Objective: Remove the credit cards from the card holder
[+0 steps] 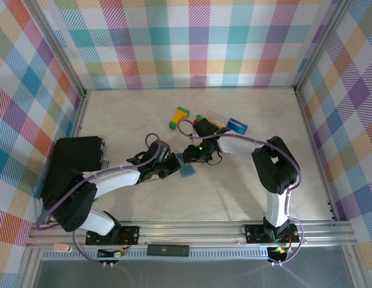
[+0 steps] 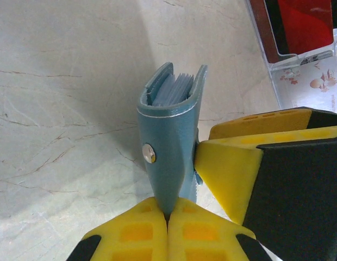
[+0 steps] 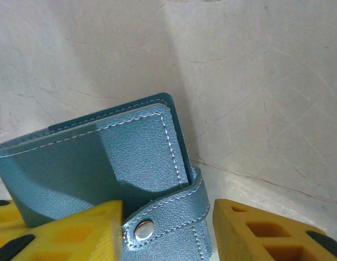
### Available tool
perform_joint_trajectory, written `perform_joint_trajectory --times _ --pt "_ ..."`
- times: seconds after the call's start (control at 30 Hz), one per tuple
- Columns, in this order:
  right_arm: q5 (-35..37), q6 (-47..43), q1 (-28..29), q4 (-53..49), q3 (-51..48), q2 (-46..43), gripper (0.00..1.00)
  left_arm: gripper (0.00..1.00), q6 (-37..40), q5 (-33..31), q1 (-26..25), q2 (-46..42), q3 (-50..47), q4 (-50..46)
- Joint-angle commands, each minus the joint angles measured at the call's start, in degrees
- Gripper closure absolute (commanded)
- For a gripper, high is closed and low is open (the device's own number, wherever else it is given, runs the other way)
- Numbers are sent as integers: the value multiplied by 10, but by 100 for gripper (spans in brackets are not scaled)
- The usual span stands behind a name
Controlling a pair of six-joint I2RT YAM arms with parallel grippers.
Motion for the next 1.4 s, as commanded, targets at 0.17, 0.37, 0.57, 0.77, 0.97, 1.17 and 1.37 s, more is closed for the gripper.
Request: perform_joint_trajectory --times 0.17,0.37,0.57,0.77,0.97,1.17,1.37 --pt "92 9 -11 -48 -1 -12 63 100 -7 -6 7 -6 16 -13" --pt "42 29 -10 -36 2 -22 65 100 -5 -4 7 -4 19 -13" --pt "14 21 -10 -33 20 1 70 100 -5 2 6 7 22 -11" --pt "16 17 -10 -37 31 19 75 100 -4 1 7 10 22 -16" --pt "15 11 -10 -40 34 29 79 100 -3 -1 7 12 22 -17" --pt "17 3 -9 -40 35 33 86 100 -3 -4 6 13 24 -26" --pt "35 -3 -9 -39 28 9 92 90 10 -18 10 11 40 -62"
